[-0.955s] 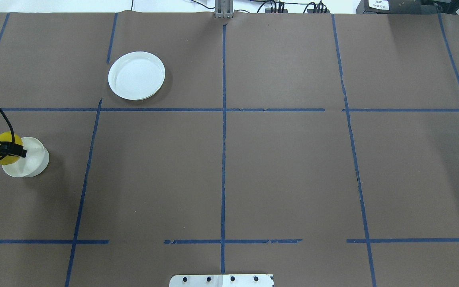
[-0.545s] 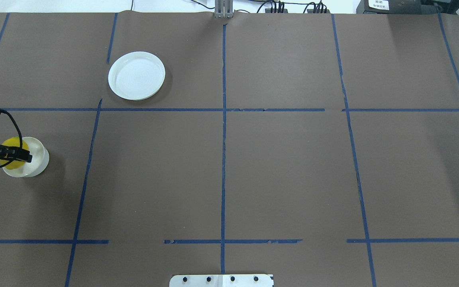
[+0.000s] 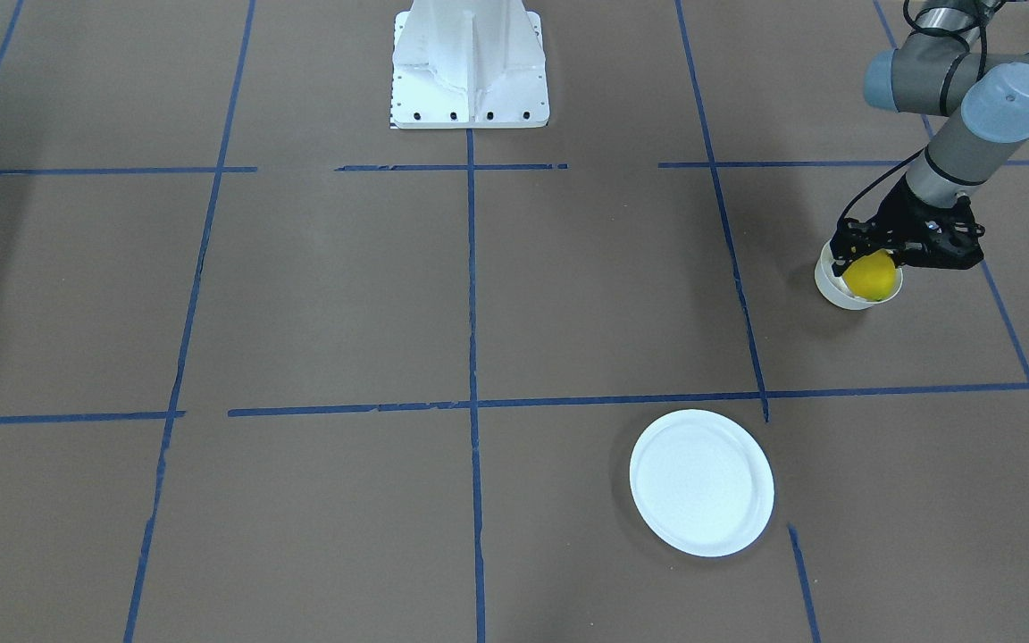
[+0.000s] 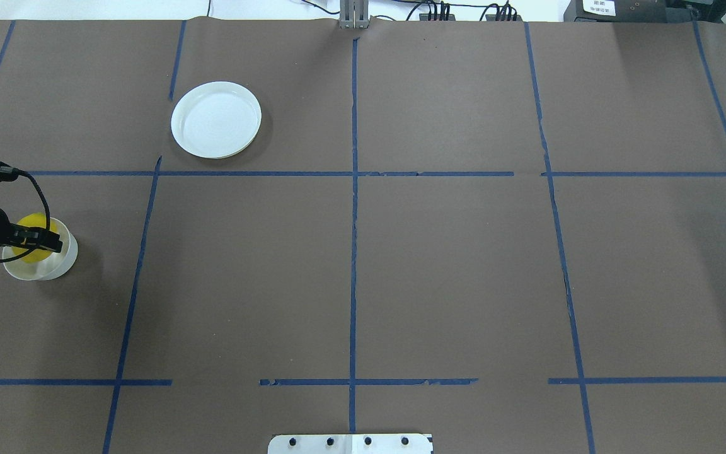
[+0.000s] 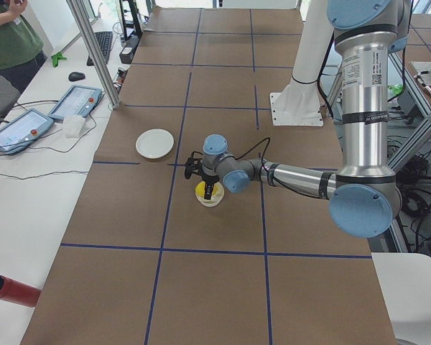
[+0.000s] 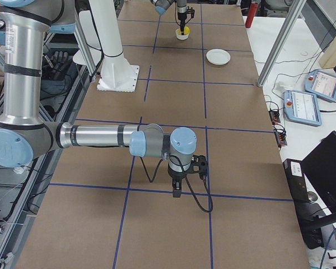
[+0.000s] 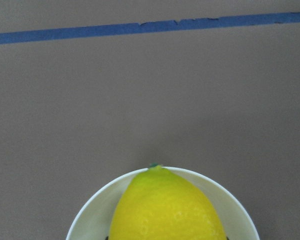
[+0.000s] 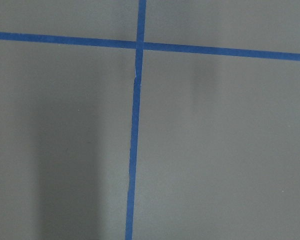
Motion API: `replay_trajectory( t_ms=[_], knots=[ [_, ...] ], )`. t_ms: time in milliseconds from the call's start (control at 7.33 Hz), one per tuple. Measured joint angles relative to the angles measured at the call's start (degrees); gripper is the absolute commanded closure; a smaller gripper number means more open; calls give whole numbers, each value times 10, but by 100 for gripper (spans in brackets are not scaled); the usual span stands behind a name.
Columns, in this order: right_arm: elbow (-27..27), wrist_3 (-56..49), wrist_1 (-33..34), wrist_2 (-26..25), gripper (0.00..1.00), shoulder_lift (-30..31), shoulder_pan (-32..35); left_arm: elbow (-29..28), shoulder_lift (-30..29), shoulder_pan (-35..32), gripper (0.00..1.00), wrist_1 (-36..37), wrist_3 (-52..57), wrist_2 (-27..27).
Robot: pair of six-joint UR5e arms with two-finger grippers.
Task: Move lemon from plate to bowl
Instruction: 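Open the left gripper to release the lemon and raise it away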
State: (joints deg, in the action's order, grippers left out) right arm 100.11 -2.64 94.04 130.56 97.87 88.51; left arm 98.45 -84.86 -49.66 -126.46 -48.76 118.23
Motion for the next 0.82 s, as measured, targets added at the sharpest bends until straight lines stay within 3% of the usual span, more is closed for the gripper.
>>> replay_trajectory(
  t_ms=[545, 818],
  knots=[
    [0, 0, 0, 0, 0, 0, 0, 11, 5, -5, 0, 4, 7, 9],
    [0, 0, 0, 0, 0, 0, 0, 19, 5, -58, 0, 38, 111, 37]
  ],
)
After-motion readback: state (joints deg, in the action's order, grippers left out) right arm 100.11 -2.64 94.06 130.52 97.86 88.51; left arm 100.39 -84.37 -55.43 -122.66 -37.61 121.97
